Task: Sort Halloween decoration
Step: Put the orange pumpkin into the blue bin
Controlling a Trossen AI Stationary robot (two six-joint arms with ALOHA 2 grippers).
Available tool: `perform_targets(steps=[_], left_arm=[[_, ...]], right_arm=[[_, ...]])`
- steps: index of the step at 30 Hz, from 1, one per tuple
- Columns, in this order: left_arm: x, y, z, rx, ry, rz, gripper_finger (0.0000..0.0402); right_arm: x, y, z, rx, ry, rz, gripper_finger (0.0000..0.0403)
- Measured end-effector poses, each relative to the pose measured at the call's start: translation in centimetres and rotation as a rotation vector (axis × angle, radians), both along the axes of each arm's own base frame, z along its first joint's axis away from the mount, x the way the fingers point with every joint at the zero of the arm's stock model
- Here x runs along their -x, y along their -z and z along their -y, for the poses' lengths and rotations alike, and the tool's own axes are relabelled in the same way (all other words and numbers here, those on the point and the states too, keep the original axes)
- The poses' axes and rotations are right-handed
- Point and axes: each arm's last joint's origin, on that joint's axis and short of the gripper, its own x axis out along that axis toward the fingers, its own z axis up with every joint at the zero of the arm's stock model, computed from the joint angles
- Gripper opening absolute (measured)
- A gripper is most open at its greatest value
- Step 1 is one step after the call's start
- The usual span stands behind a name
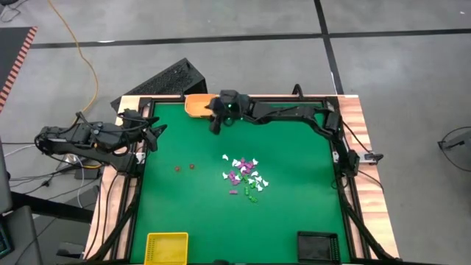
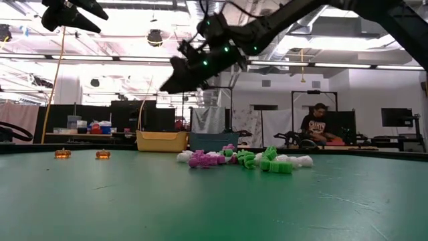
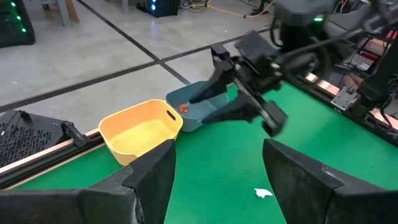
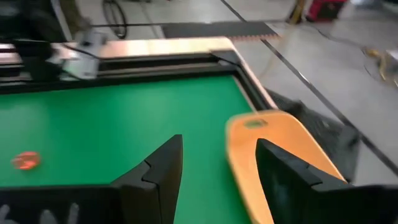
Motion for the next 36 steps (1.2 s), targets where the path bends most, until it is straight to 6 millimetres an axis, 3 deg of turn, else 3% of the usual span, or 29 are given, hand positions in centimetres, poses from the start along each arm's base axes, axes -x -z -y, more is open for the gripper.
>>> perform_targets(steps=[17,25,31,36], left_arm=[[0.0,0.0,0.0,0.001,0.000,0.002,0.0231],[0.0,0.0,0.0,0.000,0.000,0.001,0.0231],[0.0,0.0,0.0,0.000,0.000,0.001,0.0231],[0.0,0.0,0.0,0.000,0.001,0.001,0.0231]], right_arm=[[-2.6,-0.3,-11.0,0.020,-0.220,0.013,0.0192],[-3.4,0.6,-12.4,-0.005,-0.204,0.064,0.0192],[-4.9,4.3,-13.4,-0.040,-0.214,0.064,0.0192],[-5.6,6.0,-13.6,-0.062,-0.189,0.093,0.0191]])
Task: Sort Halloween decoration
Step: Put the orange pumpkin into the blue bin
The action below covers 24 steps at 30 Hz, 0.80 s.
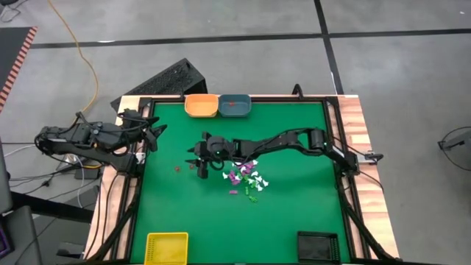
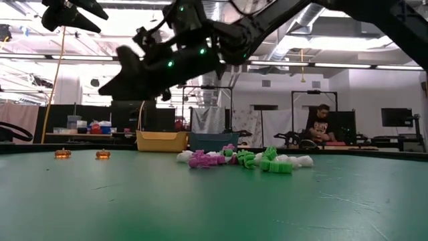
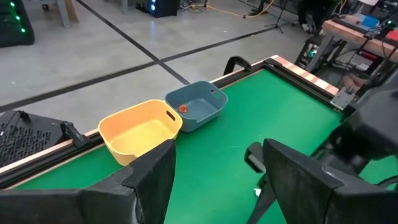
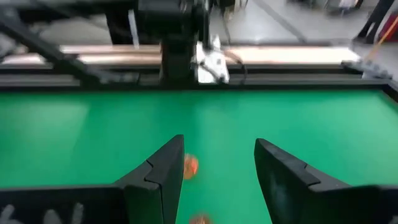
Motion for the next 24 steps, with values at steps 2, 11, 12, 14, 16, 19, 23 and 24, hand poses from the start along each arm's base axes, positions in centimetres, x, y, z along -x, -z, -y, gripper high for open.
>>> perform_targets(steps=[2,11,12,14,16,19,23,24], left_arm=[[0.0,0.0,0.0,0.000,0.000,0.000,0.0231],[0.0,0.0,0.0,0.000,0.000,0.000,0.0231],[0.0,0.0,0.0,0.000,0.000,0.000,0.0231],[0.0,0.0,0.0,-0.001,-0.001,-0.001,0.0231],[0.0,0.0,0.0,-0.001,-0.001,-0.001,0.0231],[0.0,0.0,0.0,-0.001,-0.001,-0.001,0.0231],[0.0,0.0,0.0,-0.001,-0.001,-0.001,0.0231],[0.0,0.0,0.0,-0.001,-0.001,-0.001,0.0231]], right_arm=[[-0.1,0.5,0.0,-0.001,0.000,-0.014,0.0191],[-0.5,2.8,-0.3,-0.006,-0.005,-0.047,0.0191],[-0.5,2.8,-0.4,-0.006,-0.005,-0.047,0.0191],[-0.5,2.8,-0.7,-0.003,-0.010,-0.045,0.0191],[-0.6,3.1,-0.7,-0.004,-0.012,-0.043,0.0191],[-0.8,4.0,-1.1,0.005,-0.021,-0.046,0.0191],[-1.0,5.6,-1.1,-0.007,-0.019,-0.063,0.0191],[-1.1,6.1,-1.2,-0.012,-0.018,-0.072,0.0191]])
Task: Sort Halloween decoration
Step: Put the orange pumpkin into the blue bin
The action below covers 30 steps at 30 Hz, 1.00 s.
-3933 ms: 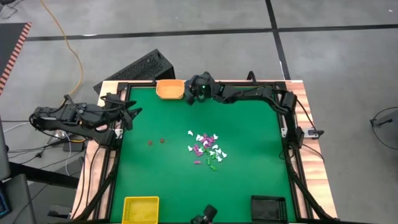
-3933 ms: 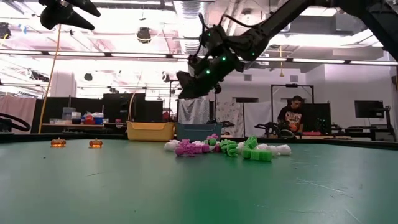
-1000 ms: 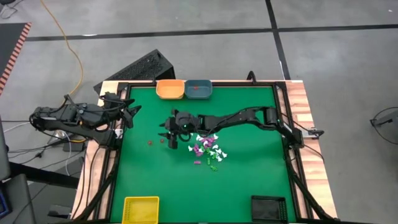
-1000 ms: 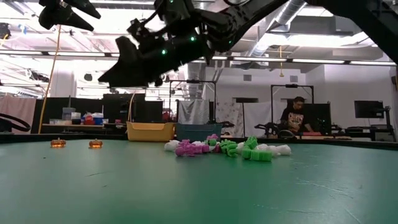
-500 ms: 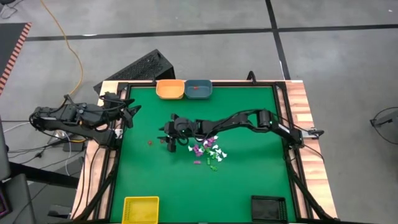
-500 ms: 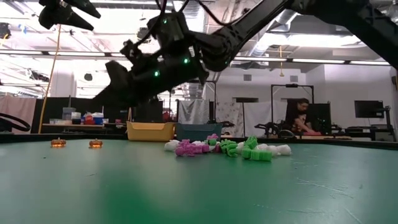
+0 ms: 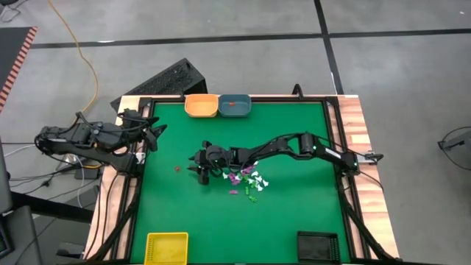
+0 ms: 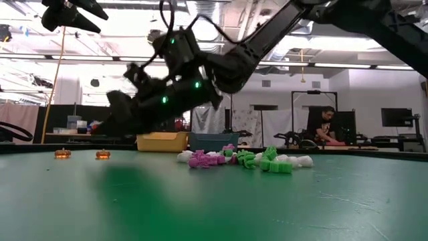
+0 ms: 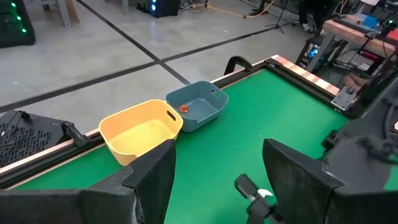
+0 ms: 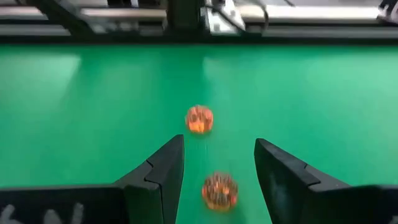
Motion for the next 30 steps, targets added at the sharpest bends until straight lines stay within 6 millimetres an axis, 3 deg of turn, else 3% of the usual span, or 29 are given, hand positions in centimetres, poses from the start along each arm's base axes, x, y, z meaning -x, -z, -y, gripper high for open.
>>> perform_targets(steps=[30], left_arm=[[0.01,0.01,-0.01,-0.002,-0.002,-0.001,0.0231]], right_arm=[[-0.02,0.13,0.40,0.086,-0.022,0.000,0.0191]])
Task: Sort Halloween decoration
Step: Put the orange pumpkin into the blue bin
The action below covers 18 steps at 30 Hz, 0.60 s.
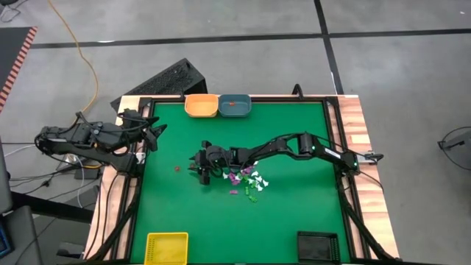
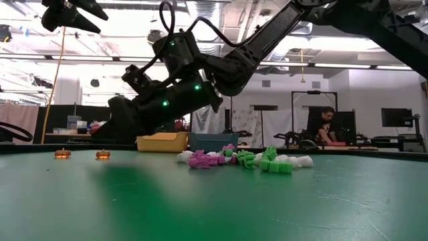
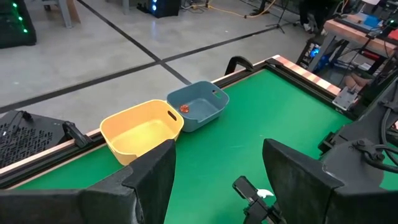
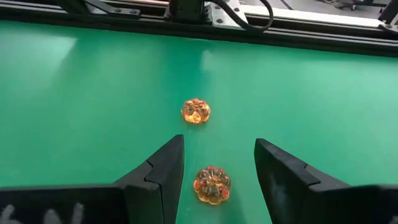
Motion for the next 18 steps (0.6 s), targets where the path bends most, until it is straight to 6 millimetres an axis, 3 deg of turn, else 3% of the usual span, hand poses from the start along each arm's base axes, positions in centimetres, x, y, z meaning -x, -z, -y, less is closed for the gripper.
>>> perform_targets(steps=[11,18], left_arm=[[0.0,0.0,0.0,-0.002,-0.005,0.001,0.0231],[0.0,0.0,0.0,-0.002,-0.005,0.000,0.0231]], right_arm=[[-0.3,-0.5,0.4,-0.002,-0.022,-0.001,0.0191],[-2.5,0.7,0.4,-0.013,-0.045,-0.067,0.0191]])
